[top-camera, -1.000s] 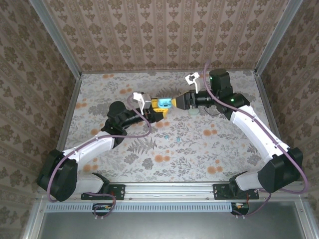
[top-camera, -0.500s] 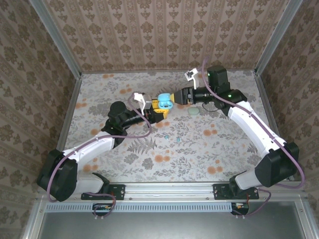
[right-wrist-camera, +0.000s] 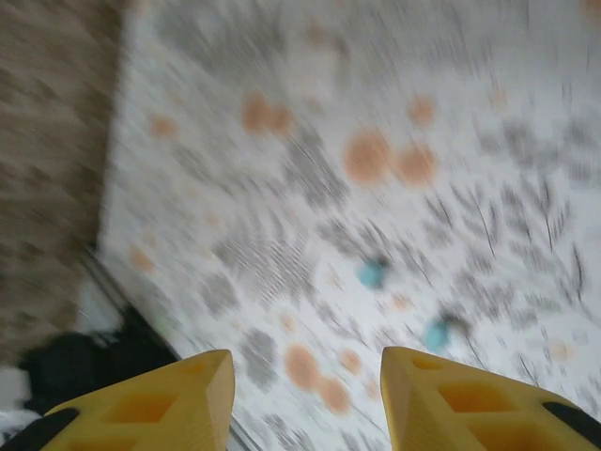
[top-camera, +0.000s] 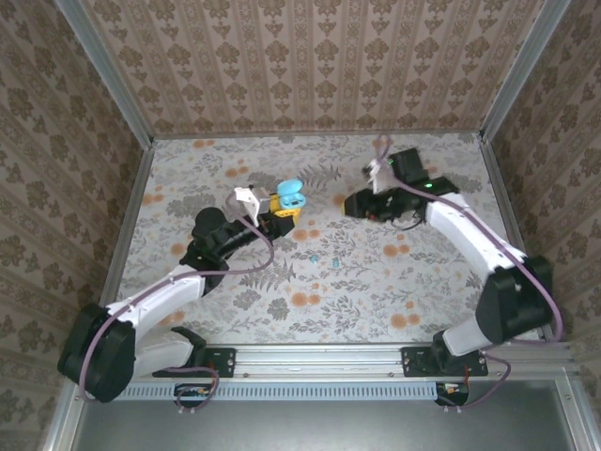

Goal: Insert wireless bluetooth earbuds into charging case

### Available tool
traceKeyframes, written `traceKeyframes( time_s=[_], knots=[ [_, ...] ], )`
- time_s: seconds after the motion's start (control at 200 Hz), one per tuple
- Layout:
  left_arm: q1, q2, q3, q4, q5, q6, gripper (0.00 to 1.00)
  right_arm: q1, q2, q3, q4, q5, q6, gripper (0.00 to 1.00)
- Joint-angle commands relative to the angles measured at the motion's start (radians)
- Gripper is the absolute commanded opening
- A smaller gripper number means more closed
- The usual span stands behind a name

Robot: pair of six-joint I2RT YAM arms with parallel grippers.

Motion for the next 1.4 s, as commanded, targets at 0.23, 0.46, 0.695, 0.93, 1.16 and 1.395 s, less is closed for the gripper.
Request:
traceKeyframes(
  time_s=[0.23,0.46,0.695,0.93,1.16,1.395],
  knots=[
    [0.037,-0.166,-0.033,-0.092,-0.038,0.039,0.26,0.133,0.304,0.089,-0.142,0.155,-0.142,0.47],
    [0.038,-0.208,-0.041,-0.13,-0.044,0.044,0.26,0.14,0.447,0.179,-0.161,0.16,-0.218,0.45],
    [0.038,-0.204,-0.034,-0.134,-0.046,0.046,0.26,0.144,0.481,0.161,-0.203,0.141,-0.259,0.42],
    [0.037,-0.165,-0.013,-0.129,-0.021,0.043,0.26,0.146,0.459,0.107,-0.232,0.103,-0.291,0.4],
    [0.036,-0.148,-0.004,-0.12,-0.018,0.04,0.26,0.151,0.405,0.063,-0.24,0.031,-0.296,0.38],
    [0.036,-0.143,-0.003,-0.118,-0.02,0.038,0.27,0.17,0.37,0.024,-0.228,-0.089,-0.275,0.39]
  ],
)
